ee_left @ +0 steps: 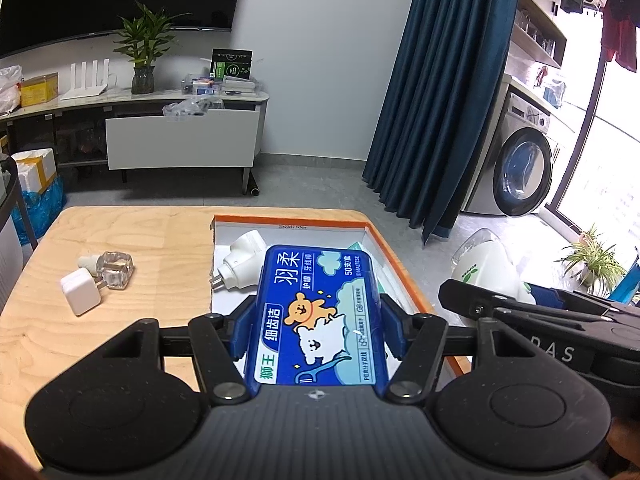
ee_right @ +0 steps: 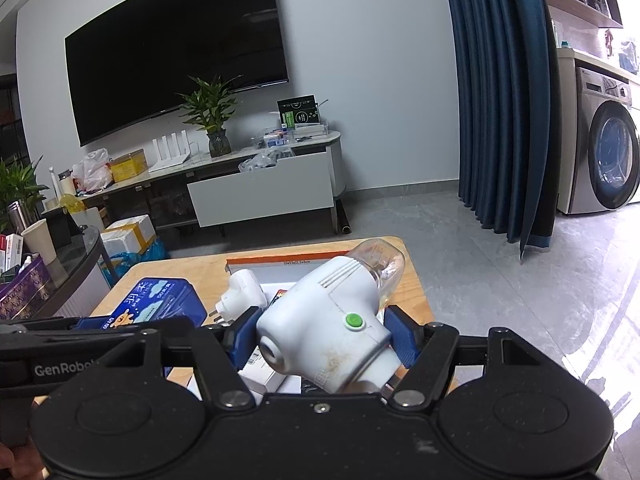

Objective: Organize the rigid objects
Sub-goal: 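Hold the blue tin and white diffuser above the lid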

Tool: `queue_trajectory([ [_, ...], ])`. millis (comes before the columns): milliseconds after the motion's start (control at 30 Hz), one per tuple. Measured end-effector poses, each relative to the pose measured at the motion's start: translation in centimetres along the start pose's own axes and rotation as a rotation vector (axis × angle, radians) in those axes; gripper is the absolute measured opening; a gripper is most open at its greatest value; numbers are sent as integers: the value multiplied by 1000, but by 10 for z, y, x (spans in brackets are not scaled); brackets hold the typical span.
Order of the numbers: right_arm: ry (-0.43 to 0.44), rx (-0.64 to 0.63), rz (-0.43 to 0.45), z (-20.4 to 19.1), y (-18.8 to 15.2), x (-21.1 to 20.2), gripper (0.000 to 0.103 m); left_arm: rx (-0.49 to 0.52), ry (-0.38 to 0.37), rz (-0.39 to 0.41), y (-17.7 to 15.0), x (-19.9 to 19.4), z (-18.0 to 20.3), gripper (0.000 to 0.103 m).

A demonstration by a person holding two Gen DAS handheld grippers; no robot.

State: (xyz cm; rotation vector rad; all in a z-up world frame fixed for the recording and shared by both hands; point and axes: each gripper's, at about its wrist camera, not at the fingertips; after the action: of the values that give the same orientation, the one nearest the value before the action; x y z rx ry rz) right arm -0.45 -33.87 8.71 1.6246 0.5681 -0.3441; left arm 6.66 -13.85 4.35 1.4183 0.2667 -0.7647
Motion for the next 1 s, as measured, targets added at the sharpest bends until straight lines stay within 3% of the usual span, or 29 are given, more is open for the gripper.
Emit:
queue_trajectory([
  [1000,-4,-9,-21,-1,1,9,80,-2,-9,-20,-6,3,-3,63],
])
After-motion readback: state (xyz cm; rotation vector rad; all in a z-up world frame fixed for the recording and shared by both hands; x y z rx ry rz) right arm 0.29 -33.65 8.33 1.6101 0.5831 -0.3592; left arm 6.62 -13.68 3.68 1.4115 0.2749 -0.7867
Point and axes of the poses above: each gripper's, at about its wrist camera, not at the fingertips, and x roughly the way its jaws point, z to its right, y to its top, and after that the axes turned 4 degrees about -z, right-handed
